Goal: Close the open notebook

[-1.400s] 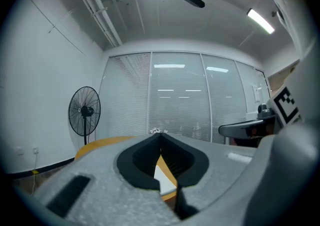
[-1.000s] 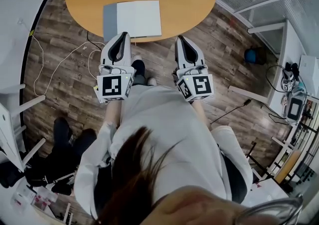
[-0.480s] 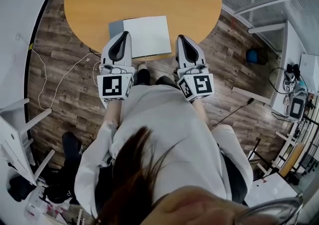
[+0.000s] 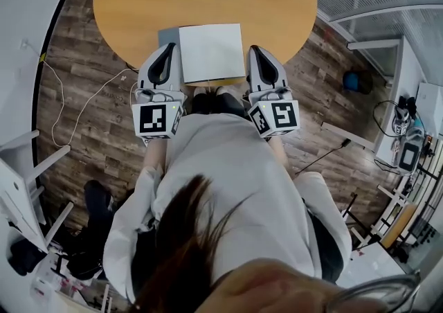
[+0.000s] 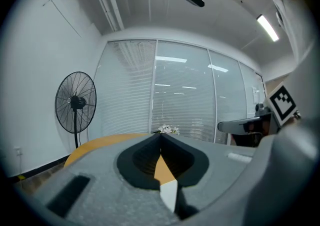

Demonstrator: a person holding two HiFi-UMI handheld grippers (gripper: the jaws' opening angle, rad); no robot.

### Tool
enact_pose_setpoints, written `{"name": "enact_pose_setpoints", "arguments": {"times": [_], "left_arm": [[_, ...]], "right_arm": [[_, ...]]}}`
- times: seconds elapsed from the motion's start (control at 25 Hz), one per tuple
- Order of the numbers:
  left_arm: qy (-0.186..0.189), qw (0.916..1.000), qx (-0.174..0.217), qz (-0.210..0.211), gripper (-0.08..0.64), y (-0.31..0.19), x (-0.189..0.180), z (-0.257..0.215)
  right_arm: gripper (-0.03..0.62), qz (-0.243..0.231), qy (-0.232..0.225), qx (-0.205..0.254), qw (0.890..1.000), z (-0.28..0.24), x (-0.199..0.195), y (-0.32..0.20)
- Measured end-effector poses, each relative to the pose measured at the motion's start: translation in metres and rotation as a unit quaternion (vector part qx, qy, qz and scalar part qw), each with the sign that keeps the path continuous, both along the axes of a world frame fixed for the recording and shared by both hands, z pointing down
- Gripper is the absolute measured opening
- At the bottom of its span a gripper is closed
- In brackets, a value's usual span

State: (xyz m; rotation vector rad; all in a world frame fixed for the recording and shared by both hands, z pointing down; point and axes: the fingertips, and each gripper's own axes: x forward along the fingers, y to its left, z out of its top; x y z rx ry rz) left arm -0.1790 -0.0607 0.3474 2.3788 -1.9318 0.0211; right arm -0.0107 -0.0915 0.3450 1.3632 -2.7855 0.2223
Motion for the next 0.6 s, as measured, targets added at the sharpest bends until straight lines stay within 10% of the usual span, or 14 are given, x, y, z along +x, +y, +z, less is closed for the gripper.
{"name": "enact_pose_setpoints", "arguments": {"times": [0.6], "left_arm": [[-0.007, 0.9998, -0.009, -0.016, 0.015, -0.022, 0.002, -0.002]], "right_arm": [[0.002, -0.021, 0.000, -0.001, 1.000, -0.004, 0.003, -0.031]]}}
